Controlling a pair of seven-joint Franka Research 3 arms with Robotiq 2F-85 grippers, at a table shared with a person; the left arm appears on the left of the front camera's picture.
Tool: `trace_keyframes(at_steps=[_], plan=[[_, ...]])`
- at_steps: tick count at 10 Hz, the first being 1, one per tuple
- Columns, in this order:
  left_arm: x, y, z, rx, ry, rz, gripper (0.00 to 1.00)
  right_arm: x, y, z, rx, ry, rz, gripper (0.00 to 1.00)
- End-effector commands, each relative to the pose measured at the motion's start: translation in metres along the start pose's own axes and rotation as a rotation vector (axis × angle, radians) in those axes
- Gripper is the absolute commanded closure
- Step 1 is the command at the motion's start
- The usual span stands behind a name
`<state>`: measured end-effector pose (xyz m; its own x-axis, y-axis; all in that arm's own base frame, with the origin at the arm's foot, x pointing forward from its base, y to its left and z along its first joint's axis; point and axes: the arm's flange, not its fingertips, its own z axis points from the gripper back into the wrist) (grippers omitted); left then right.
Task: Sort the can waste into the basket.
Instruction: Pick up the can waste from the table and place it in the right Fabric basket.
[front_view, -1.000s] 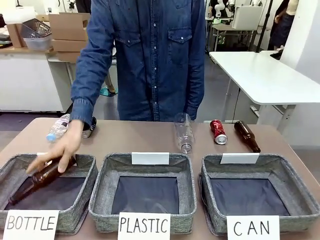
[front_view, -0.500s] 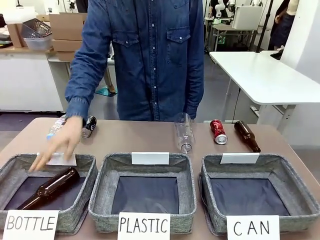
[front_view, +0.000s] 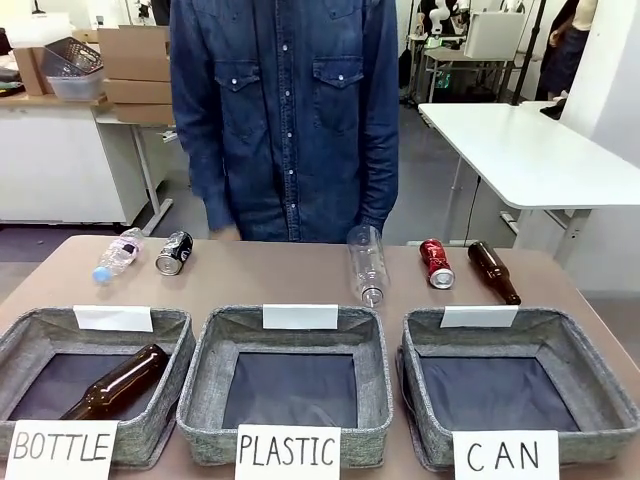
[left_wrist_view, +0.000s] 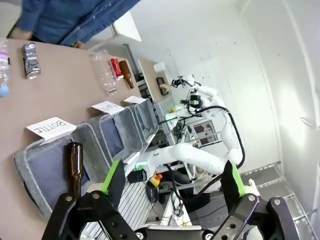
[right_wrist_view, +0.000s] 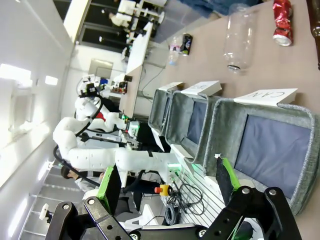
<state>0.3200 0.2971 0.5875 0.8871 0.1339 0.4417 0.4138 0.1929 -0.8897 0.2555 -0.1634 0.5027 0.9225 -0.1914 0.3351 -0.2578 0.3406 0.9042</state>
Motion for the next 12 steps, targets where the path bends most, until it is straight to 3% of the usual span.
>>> trace_keyframes(at_steps=[1,2,4,5,7,9,10,11,12], plan=[[0.019,-0.012,0.013,0.027,0.070,0.004,0.00,0.003,0.001,0.000,0.021,-0.009,0.031,0.00],[0.033,-0.015,-0.019,0.082,0.134,0.013,0.00,0.003,0.001,0.000,0.021,-0.009,0.031,0.00],[0.069,-0.012,-0.155,0.404,0.324,0.030,0.00,0.003,0.001,0.000,0.021,-0.009,0.031,0.00],[0.078,-0.006,-0.214,0.495,0.496,-0.009,0.00,0.003,0.001,0.000,0.021,-0.009,0.031,0.00],[0.082,0.018,-0.295,0.682,0.606,-0.033,0.00,0.003,0.001,0.000,0.021,-0.009,0.031,0.00],[0.076,0.055,-0.348,0.792,0.623,0.001,0.00,0.003,0.001,0.000,0.021,-0.009,0.031,0.00],[0.064,0.076,-0.378,0.822,0.704,-0.011,0.00,0.003,0.001,0.000,0.021,-0.009,0.031,0.00],[0.057,0.097,-0.408,0.731,0.705,-0.021,0.00,0.003,0.001,0.000,0.021,-0.009,0.031,0.00],[0.064,0.097,-0.413,0.724,0.706,0.069,0.00,0.003,0.001,0.000,0.021,-0.009,0.031,0.00]])
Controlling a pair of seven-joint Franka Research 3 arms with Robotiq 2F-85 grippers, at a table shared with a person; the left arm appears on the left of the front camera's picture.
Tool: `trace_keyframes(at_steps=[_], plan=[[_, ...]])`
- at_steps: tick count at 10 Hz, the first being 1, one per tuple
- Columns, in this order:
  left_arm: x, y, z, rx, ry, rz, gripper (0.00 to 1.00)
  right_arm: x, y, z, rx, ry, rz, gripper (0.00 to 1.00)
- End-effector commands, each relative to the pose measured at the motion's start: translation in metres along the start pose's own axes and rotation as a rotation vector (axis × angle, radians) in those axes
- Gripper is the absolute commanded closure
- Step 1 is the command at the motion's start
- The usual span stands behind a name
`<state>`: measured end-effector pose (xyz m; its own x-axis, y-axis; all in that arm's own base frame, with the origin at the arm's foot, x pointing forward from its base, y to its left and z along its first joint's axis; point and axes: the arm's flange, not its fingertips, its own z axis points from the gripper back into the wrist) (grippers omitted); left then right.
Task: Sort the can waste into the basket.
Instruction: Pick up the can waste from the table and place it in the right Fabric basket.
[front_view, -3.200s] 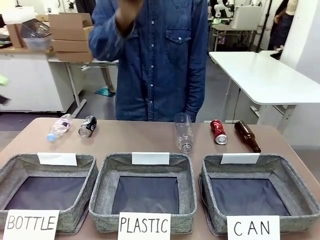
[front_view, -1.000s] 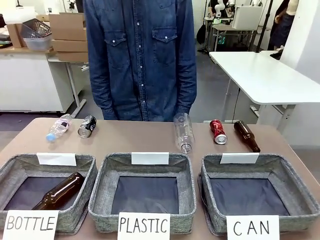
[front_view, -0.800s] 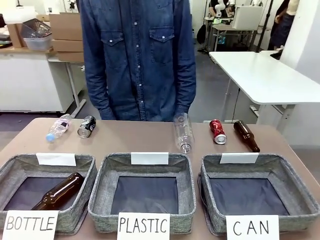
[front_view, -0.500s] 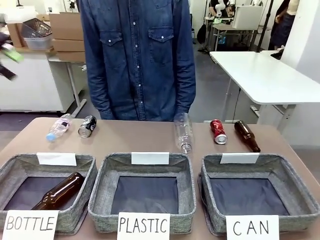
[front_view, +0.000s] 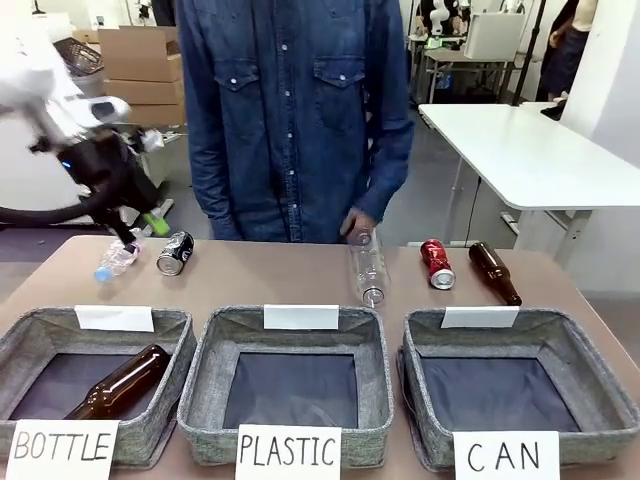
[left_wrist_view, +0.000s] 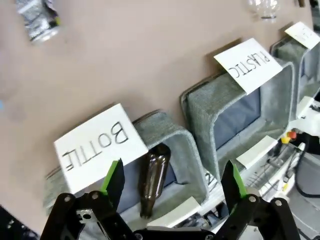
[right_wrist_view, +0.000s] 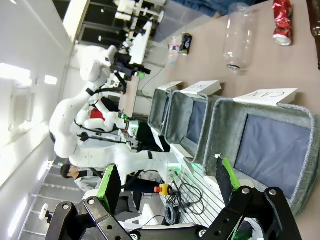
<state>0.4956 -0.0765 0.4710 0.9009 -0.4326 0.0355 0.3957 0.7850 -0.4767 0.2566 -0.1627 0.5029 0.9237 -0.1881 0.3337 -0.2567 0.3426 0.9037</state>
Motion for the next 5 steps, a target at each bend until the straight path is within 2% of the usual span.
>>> trace_keyframes(at_steps=[1,2,3,5], plan=[[-0.009,-0.001,0.024,0.027,-0.028,-0.011,0.00,0.002,0.001,0.001,0.023,-0.013,0.031,0.00],[-0.009,-0.001,0.024,0.027,-0.028,-0.011,0.00,0.002,0.001,0.001,0.023,-0.013,0.031,0.00],[0.003,0.002,-0.004,-0.003,0.005,0.002,0.00,0.002,0.001,0.001,0.023,-0.013,0.031,0.00],[0.034,0.015,-0.044,0.132,-0.250,-0.032,0.00,0.002,0.001,0.001,0.023,-0.013,0.031,0.00]])
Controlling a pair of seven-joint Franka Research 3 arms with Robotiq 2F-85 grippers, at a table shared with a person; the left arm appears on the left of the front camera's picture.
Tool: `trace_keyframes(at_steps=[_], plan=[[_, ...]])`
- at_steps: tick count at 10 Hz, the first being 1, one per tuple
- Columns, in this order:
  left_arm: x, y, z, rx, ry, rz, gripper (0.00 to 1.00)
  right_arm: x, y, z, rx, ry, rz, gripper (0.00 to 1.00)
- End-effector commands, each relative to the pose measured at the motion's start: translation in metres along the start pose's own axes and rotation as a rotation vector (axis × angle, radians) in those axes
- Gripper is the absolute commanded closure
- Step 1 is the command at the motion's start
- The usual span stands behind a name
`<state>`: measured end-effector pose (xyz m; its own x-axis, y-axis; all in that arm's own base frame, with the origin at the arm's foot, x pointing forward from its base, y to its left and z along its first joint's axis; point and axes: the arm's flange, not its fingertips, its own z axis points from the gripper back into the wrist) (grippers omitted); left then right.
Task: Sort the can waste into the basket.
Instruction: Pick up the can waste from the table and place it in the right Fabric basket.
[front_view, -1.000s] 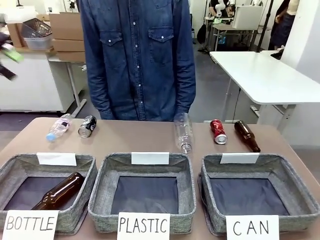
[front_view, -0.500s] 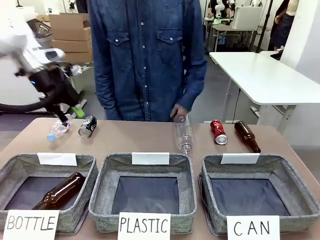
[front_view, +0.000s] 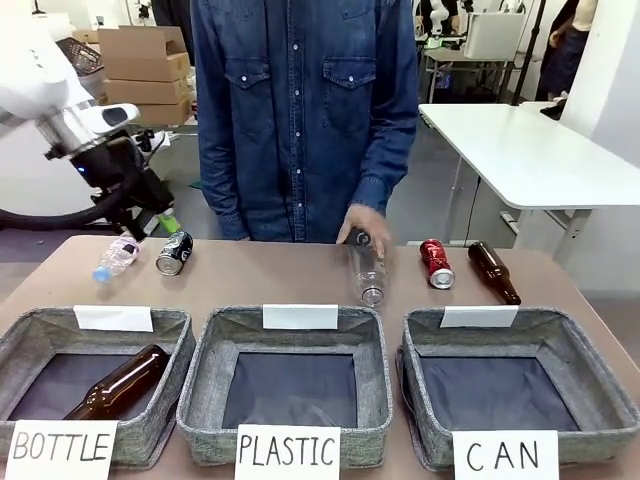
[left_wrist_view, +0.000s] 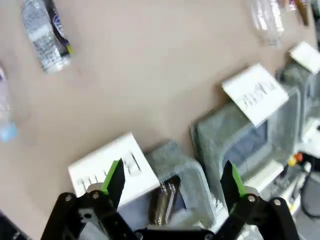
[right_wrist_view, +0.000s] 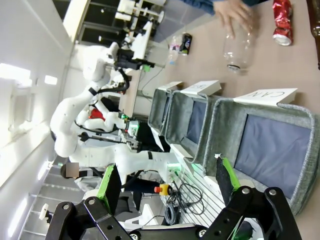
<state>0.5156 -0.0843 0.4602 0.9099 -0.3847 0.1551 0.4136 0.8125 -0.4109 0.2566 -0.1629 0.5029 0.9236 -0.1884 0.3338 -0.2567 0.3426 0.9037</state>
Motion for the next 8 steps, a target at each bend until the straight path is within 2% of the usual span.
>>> trace_keyframes(at_steps=[1,2,3,4,6,7,8], plan=[[0.023,0.014,-0.059,0.140,-0.195,-0.018,0.00,0.002,0.001,0.001,0.023,-0.013,0.031,0.00],[0.032,0.021,-0.068,0.193,-0.257,-0.004,0.00,0.002,0.001,0.001,0.023,-0.013,0.031,0.00],[0.042,0.028,-0.073,0.209,-0.248,0.004,0.00,0.002,0.001,0.001,0.023,-0.013,0.031,0.00],[0.051,0.035,-0.078,0.274,-0.274,0.031,0.00,0.002,0.001,0.001,0.023,-0.013,0.031,0.00],[0.068,0.044,-0.083,0.354,-0.259,0.057,0.00,0.002,0.001,0.001,0.023,-0.013,0.031,0.00],[0.076,0.050,-0.086,0.441,-0.288,0.086,0.00,0.002,0.001,0.001,0.023,-0.013,0.031,0.00],[0.081,0.054,-0.088,0.468,-0.276,0.105,0.00,0.002,0.001,0.001,0.023,-0.013,0.031,0.00]])
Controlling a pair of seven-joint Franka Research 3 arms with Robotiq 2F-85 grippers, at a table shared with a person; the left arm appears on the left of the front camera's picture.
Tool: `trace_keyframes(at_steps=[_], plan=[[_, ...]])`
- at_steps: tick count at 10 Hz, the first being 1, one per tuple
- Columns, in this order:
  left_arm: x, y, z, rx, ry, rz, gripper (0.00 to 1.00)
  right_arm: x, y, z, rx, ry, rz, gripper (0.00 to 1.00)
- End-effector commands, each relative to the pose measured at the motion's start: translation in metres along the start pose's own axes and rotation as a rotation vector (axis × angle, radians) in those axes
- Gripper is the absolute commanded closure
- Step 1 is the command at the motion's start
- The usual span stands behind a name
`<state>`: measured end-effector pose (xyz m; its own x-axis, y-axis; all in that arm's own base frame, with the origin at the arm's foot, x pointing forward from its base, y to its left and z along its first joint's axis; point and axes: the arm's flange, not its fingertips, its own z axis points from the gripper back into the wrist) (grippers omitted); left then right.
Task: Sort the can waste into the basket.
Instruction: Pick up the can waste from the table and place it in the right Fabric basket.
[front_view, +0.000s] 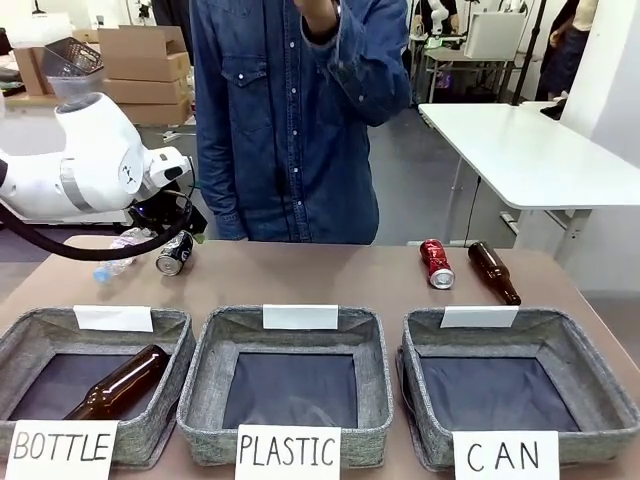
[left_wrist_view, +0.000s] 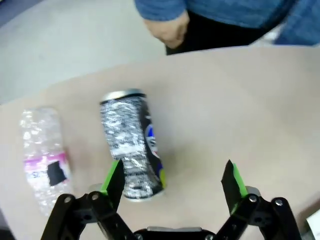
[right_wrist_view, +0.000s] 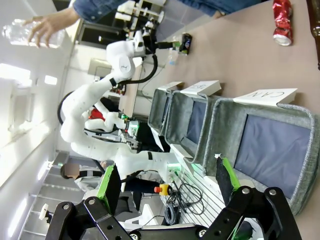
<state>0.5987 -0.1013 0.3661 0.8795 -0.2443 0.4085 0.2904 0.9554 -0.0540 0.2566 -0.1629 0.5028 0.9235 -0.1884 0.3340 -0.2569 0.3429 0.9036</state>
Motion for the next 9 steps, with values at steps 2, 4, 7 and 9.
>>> trace_keyframes(at_steps=[2,4,7,9], plan=[[0.023,0.003,-0.021,0.075,0.049,0.088,0.00,0.002,0.001,0.001,0.023,-0.013,0.031,0.00],[0.031,0.010,-0.047,-0.001,0.121,0.107,0.00,0.002,0.001,0.001,0.023,-0.013,0.031,0.00],[0.034,0.019,-0.067,0.010,0.177,0.183,0.00,0.002,0.001,0.001,0.023,-0.013,0.031,0.00],[0.032,0.019,-0.067,0.028,0.186,0.198,0.00,0.002,0.001,0.001,0.023,-0.013,0.031,0.00]])
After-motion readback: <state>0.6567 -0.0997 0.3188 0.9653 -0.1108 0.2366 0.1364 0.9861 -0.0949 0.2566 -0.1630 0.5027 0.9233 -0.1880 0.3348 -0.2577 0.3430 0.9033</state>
